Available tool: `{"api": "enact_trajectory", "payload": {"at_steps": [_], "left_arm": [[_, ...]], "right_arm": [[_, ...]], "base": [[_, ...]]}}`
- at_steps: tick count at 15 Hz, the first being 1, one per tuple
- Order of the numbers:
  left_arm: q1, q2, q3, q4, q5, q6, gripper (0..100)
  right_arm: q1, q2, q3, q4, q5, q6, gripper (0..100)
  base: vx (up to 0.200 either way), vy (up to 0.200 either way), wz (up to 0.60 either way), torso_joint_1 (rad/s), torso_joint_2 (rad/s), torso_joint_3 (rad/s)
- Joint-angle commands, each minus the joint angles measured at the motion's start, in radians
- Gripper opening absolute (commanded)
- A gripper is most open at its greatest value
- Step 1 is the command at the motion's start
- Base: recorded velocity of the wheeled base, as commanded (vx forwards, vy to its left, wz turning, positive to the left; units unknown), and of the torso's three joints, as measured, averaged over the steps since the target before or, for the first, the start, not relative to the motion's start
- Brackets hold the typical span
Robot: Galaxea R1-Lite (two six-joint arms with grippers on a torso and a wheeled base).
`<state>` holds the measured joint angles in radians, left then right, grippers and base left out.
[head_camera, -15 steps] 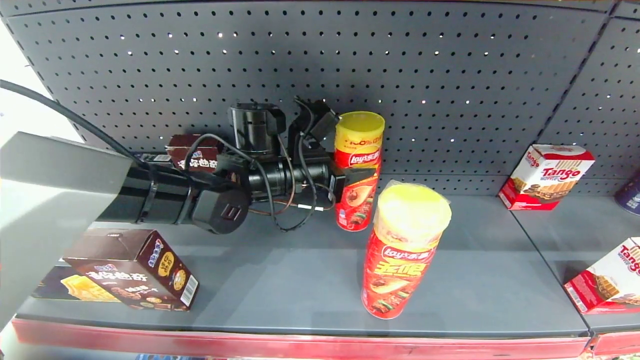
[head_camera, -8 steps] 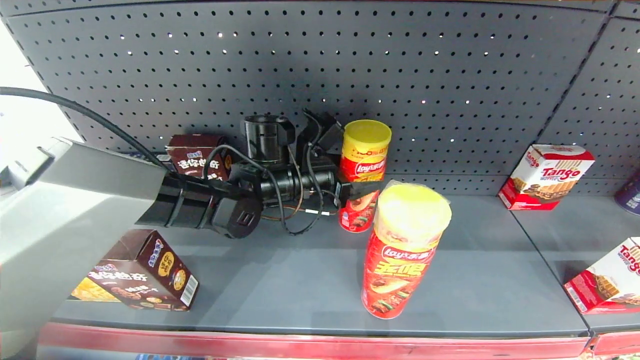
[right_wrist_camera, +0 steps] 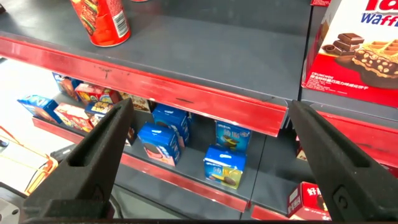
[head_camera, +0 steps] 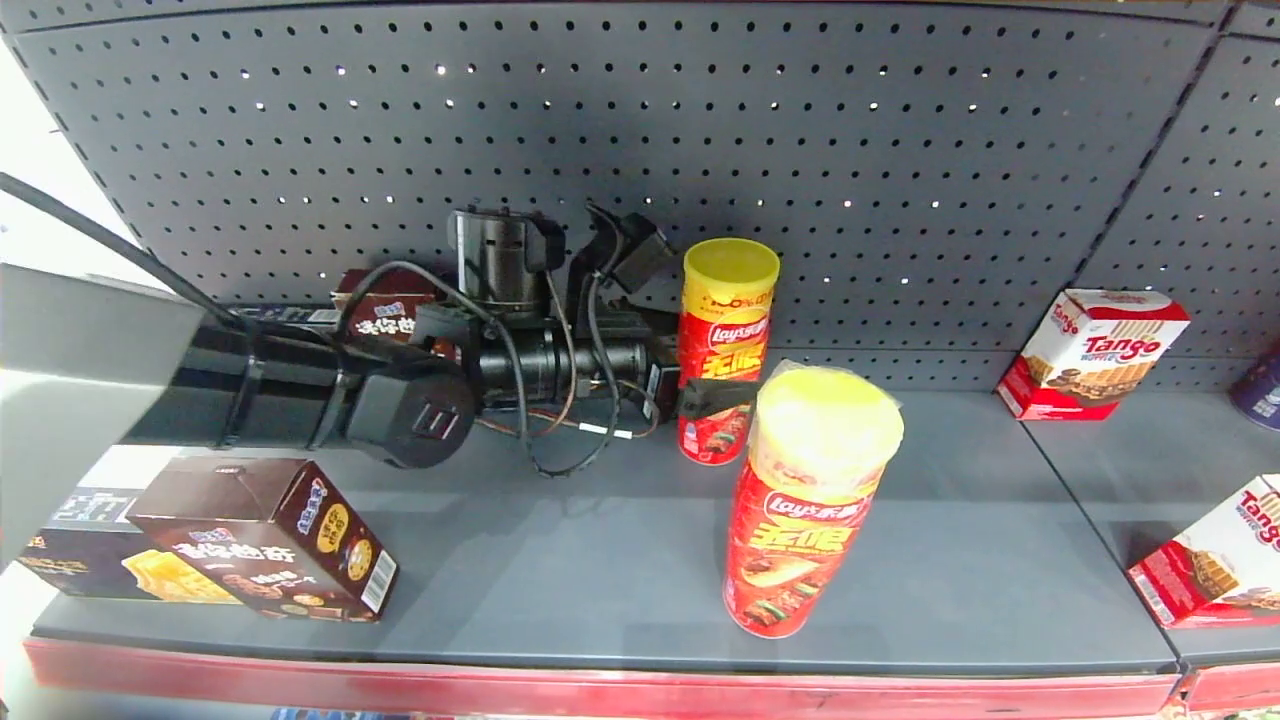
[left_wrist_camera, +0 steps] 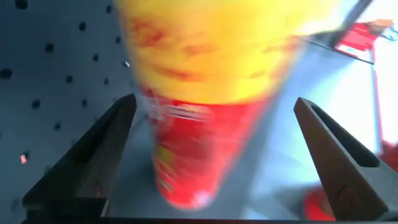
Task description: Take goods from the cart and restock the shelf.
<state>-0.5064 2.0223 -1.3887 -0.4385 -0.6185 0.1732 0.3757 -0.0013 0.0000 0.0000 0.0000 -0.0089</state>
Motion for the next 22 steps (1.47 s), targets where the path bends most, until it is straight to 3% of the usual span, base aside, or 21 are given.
{"api": "enact_trajectory", "payload": {"at_steps": [1, 4, 5, 7, 9, 11, 15, 18, 22], "left_arm": [[0.000, -0.086, 0.005, 0.038, 0.013, 0.000, 100], [0.002, -0.162, 0.057, 0.104, 0.062, 0.023, 100], [0.006, -0.166, 0.071, 0.115, 0.069, 0.051, 100], [0.009, -0.185, 0.106, 0.159, 0.145, 0.152, 100], [0.009, -0.185, 0.120, 0.196, 0.187, 0.204, 100], [0.006, -0.182, 0.112, 0.196, 0.244, 0.207, 100], [0.009, -0.134, 0.085, 0.192, 0.275, 0.207, 100], [0.009, -0.073, 0.010, 0.196, 0.313, 0.204, 100], [0.011, -0.059, 0.008, 0.196, 0.333, 0.201, 100]], "right_arm": [[0.000, 0.001, 0.000, 0.000, 0.000, 0.000, 100], [0.000, 0.001, 0.000, 0.000, 0.000, 0.000, 100], [0.000, 0.001, 0.000, 0.000, 0.000, 0.000, 100], [0.000, 0.001, 0.000, 0.000, 0.000, 0.000, 100], [0.000, 0.001, 0.000, 0.000, 0.000, 0.000, 100], [0.000, 0.001, 0.000, 0.000, 0.000, 0.000, 100], [0.000, 0.001, 0.000, 0.000, 0.000, 0.000, 100], [0.000, 0.001, 0.000, 0.000, 0.000, 0.000, 100], [0.000, 0.001, 0.000, 0.000, 0.000, 0.000, 100]], "base": [[0.000, 0.000, 0.00, 0.000, 0.00, 0.000], [0.000, 0.000, 0.00, 0.000, 0.00, 0.000], [0.000, 0.000, 0.00, 0.000, 0.00, 0.000], [0.000, 0.000, 0.00, 0.000, 0.00, 0.000], [0.000, 0.000, 0.00, 0.000, 0.00, 0.000], [0.000, 0.000, 0.00, 0.000, 0.00, 0.000], [0.000, 0.000, 0.00, 0.000, 0.00, 0.000], [0.000, 0.000, 0.00, 0.000, 0.00, 0.000], [0.000, 0.000, 0.00, 0.000, 0.00, 0.000]]}}
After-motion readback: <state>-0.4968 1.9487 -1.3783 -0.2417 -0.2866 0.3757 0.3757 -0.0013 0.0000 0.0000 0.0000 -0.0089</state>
